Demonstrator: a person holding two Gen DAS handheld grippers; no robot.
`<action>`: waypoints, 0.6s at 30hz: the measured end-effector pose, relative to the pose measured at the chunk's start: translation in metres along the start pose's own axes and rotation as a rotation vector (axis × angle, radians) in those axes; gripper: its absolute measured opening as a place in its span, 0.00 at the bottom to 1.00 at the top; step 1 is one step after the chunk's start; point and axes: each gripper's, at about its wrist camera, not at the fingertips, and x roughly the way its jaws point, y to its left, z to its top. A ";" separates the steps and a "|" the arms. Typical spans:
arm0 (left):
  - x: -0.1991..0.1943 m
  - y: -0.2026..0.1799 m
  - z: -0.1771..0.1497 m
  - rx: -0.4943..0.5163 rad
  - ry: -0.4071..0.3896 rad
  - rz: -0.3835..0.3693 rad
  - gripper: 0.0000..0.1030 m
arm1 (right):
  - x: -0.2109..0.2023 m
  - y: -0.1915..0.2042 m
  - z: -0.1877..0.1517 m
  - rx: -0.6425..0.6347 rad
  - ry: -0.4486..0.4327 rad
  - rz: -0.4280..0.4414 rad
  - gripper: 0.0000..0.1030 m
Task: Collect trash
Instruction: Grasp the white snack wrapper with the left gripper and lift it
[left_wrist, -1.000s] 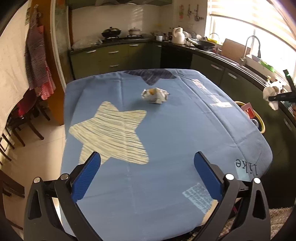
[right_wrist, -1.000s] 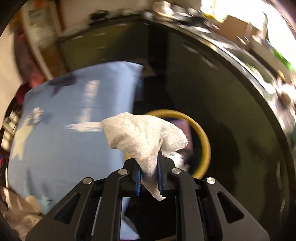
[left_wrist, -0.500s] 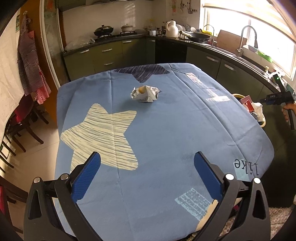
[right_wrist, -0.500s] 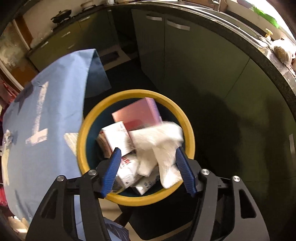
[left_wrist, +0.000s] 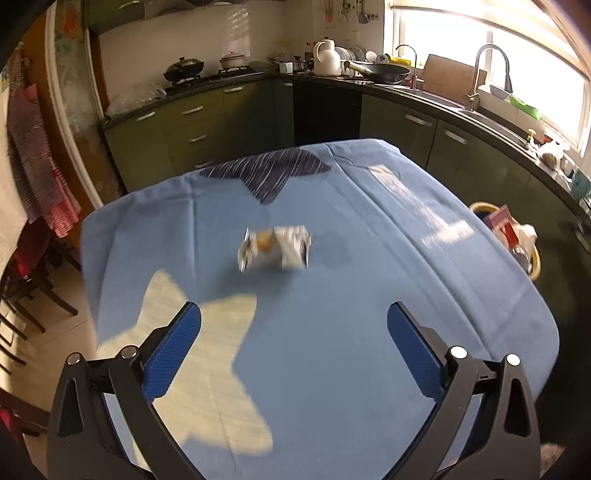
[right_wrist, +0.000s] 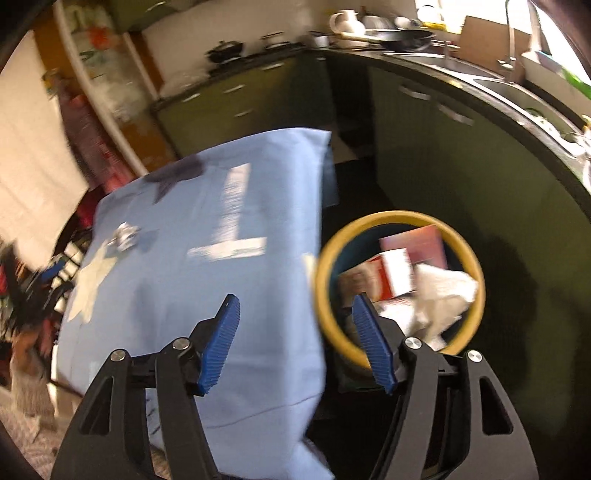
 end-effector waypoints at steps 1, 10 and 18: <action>0.008 0.002 0.006 0.001 0.002 -0.007 0.93 | 0.002 0.005 -0.003 -0.009 0.007 0.009 0.62; 0.102 0.026 0.040 -0.099 0.150 0.003 0.93 | 0.013 0.007 -0.016 -0.005 0.033 0.051 0.63; 0.134 0.028 0.043 -0.122 0.202 -0.025 0.93 | 0.027 0.000 -0.021 0.011 0.057 0.080 0.63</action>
